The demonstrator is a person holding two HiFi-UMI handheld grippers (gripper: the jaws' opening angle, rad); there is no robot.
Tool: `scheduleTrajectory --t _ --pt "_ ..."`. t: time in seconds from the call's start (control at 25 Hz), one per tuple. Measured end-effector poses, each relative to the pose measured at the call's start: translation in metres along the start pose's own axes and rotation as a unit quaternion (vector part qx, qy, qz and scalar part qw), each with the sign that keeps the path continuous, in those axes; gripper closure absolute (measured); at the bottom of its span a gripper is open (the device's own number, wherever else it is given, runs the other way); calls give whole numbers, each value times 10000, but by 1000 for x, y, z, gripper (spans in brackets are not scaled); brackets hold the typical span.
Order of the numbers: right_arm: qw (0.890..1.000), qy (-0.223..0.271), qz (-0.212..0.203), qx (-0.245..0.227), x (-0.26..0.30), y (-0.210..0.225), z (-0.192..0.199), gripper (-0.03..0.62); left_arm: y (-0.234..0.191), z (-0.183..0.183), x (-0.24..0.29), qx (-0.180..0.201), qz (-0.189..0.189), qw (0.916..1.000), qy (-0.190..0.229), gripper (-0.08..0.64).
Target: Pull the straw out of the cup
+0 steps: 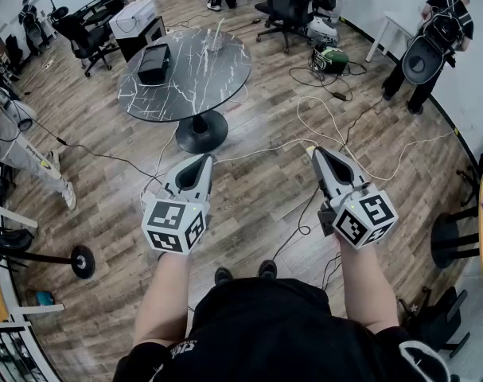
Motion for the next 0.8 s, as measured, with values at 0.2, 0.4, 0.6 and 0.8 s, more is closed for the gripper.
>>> scheduleTrajectory --t 0.2,0.4,0.6,0.8 --pt "10000 -13 42 -2 -12 15 1 592 9 4 9 -6 -52 9999 -96 552" --pt "9998 24 172 11 -33 38 2 592 19 5 17 -140 -139 9996 -211 552" --pt "9994 -125 260 -207 -58 70 4 592 31 5 32 -84 -279 9994 -206 552" --pt "9988 -230 201 -378 -69 88 3 589 37 -3 45 43 -582 9983 8 551"
Point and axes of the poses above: the fingertips, and each gripper's own axes: x forward along the fingers, y to its right, z out of its underside, the point moved 1 cm from there along -x, backward along the fingers, and after that the axes turned 13 degrees about -z, right-handed, at the moved point
